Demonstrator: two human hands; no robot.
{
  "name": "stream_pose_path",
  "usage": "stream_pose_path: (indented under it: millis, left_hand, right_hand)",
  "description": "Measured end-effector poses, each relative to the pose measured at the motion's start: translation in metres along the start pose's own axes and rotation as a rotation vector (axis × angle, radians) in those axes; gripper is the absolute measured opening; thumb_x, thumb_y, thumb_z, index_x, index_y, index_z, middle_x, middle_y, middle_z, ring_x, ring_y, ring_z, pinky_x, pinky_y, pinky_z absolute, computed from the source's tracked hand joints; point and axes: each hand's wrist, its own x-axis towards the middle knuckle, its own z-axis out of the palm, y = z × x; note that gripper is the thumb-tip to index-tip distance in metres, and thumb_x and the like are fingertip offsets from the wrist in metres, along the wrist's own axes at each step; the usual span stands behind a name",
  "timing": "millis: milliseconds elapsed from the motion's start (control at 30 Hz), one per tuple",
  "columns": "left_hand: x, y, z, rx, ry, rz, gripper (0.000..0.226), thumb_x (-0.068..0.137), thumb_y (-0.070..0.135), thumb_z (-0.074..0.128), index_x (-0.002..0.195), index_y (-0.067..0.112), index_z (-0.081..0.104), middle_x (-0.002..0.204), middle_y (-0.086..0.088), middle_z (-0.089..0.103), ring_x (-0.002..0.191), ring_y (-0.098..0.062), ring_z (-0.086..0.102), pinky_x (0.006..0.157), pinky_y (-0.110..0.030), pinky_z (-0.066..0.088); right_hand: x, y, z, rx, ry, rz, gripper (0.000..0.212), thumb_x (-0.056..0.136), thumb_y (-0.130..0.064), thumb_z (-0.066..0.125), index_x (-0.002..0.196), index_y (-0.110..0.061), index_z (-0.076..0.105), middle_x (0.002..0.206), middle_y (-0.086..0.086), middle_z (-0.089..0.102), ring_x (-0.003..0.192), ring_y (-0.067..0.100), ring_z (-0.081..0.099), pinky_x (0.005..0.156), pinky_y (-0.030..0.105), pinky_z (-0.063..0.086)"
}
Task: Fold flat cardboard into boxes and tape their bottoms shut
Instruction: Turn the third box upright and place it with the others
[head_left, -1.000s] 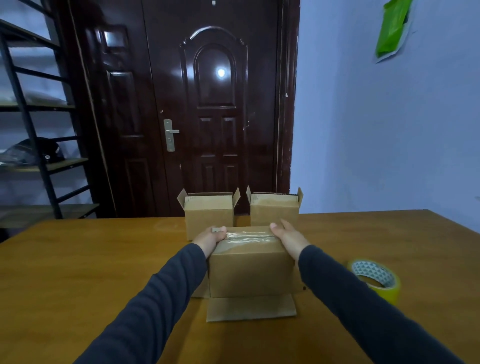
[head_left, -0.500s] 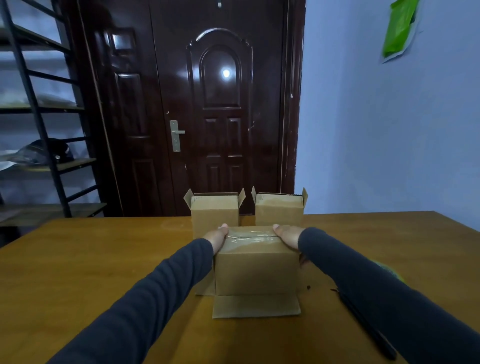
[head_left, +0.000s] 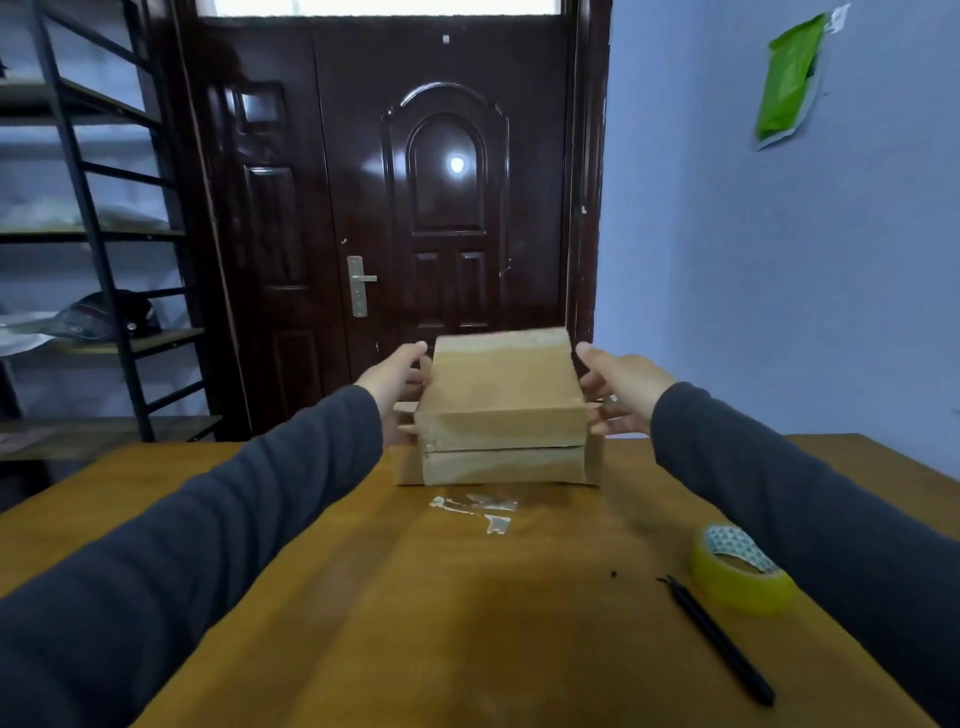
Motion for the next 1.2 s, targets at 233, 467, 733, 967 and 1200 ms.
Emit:
stream_pose_path:
  millis: [233, 467, 733, 967, 1200]
  left_hand:
    - [-0.006, -0.057, -0.013, 0.021, -0.033, 0.147, 0.068, 0.081, 0.01, 0.074, 0.138, -0.002, 0.039, 0.124, -0.014, 0.059, 0.108, -0.023, 0.059, 0.096, -0.04, 0.05]
    - [-0.008, -0.138, -0.035, 0.457, -0.017, 0.256, 0.061, 0.072, 0.008, 0.08, 0.121, 0.017, 0.044, 0.1, 0.003, 0.057, 0.096, -0.015, 0.058, 0.079, -0.022, 0.051]
    - [-0.001, -0.16, -0.033, 0.616, 0.056, 0.309, 0.082, 0.083, 0.022, 0.072, 0.144, 0.023, 0.016, 0.131, 0.001, 0.051, 0.118, -0.02, 0.053, 0.096, -0.031, 0.047]
    - [0.03, -0.148, -0.047, 0.68, 0.162, 0.236, 0.076, 0.087, 0.016, 0.066, 0.144, 0.016, 0.015, 0.137, -0.007, 0.048, 0.124, -0.025, 0.048, 0.102, -0.035, 0.041]
    - [0.044, -0.146, -0.061, 0.633, 0.228, 0.192, 0.065, 0.088, 0.012, 0.064, 0.138, 0.013, 0.023, 0.133, -0.01, 0.05, 0.123, -0.029, 0.049, 0.103, -0.039, 0.042]
  right_hand:
    - [-0.009, 0.057, 0.014, 0.005, -0.196, 0.034, 0.051, 0.086, -0.009, 0.067, 0.133, -0.016, 0.049, 0.109, -0.001, 0.065, 0.093, 0.016, 0.064, 0.07, 0.028, 0.058]
    - [-0.029, 0.137, 0.048, -0.113, -0.115, -0.052, 0.045, 0.085, -0.012, 0.068, 0.123, -0.021, 0.045, 0.119, 0.0, 0.058, 0.104, 0.017, 0.058, 0.082, 0.037, 0.056]
    - [-0.028, 0.147, 0.069, -0.287, -0.018, -0.202, 0.035, 0.088, -0.021, 0.065, 0.114, -0.025, 0.042, 0.106, -0.012, 0.052, 0.089, 0.006, 0.058, 0.064, 0.021, 0.056]
    - [0.006, 0.131, 0.104, -0.349, -0.038, -0.182, 0.044, 0.09, -0.019, 0.063, 0.128, -0.017, 0.04, 0.131, 0.006, 0.056, 0.119, 0.022, 0.055, 0.095, 0.032, 0.048]
    - [0.033, 0.131, 0.134, -0.379, -0.013, -0.17, 0.043, 0.09, -0.023, 0.062, 0.125, -0.023, 0.038, 0.118, 0.006, 0.062, 0.107, 0.023, 0.061, 0.091, 0.043, 0.053]
